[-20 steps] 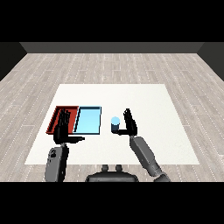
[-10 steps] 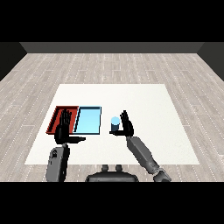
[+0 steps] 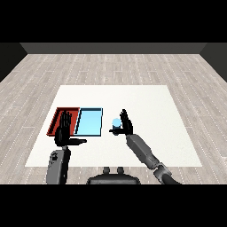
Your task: Pick the blue can and put it in the blue box
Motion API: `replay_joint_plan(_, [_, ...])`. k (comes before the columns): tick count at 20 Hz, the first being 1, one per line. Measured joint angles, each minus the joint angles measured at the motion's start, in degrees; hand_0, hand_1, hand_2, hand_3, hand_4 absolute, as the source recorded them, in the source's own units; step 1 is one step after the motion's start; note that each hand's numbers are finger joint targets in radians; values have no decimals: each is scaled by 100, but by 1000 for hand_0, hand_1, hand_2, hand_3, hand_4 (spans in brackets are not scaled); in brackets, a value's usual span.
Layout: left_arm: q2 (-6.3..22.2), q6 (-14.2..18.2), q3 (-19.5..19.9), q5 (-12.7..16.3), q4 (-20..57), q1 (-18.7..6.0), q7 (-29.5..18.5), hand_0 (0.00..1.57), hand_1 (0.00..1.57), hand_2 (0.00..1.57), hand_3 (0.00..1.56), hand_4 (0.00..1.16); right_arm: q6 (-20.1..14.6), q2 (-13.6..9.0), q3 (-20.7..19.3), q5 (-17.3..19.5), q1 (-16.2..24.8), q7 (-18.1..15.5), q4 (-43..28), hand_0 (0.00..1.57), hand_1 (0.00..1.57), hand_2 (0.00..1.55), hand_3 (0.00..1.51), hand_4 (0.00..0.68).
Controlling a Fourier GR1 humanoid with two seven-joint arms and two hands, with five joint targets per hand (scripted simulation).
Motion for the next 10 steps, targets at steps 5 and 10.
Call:
replay_joint_plan(5, [72,-103,119,113,185,-82,-46,0,0,0,0,0,-120,0,211,-267,-216,28,178,0,0,0,0,0])
replay_joint_plan(10, [56,-97,91,64,169,-14,-111,0,0,0,0,0,16,-1,379,-570,-476,-116,620,0,0,0,0,0])
